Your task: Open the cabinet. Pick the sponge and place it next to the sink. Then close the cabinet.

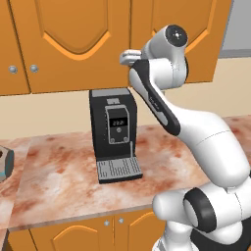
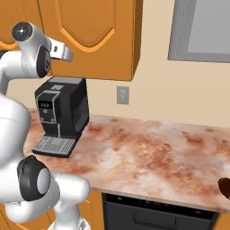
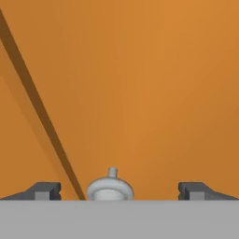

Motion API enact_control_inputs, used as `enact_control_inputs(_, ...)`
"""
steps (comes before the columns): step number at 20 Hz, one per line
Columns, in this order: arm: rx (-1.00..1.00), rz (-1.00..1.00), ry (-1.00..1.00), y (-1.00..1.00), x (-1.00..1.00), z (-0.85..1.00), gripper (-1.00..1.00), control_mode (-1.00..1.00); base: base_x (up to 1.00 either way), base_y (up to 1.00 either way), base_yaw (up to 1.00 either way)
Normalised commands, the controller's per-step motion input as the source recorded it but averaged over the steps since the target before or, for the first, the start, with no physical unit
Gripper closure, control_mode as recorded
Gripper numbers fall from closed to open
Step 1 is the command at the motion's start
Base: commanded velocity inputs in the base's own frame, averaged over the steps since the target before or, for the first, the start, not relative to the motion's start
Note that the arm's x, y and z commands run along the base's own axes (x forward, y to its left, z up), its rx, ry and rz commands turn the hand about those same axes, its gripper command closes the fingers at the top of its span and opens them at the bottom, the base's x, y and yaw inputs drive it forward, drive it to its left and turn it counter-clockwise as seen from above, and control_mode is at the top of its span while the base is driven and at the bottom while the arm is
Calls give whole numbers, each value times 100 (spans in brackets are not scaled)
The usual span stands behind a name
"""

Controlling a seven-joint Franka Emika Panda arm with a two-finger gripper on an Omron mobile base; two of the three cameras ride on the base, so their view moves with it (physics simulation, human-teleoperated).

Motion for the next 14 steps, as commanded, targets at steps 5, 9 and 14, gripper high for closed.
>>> enact_control_inputs(5, 0, 0, -6, 0, 9, 11, -100, -100, 0, 0, 0)
enact_control_inputs(9, 0, 0, -3, 0, 19, 4, -100, -100, 0, 0, 0)
enact_control_inputs(14, 0, 0, -2, 0, 20, 0, -100, -100, 0, 0, 0)
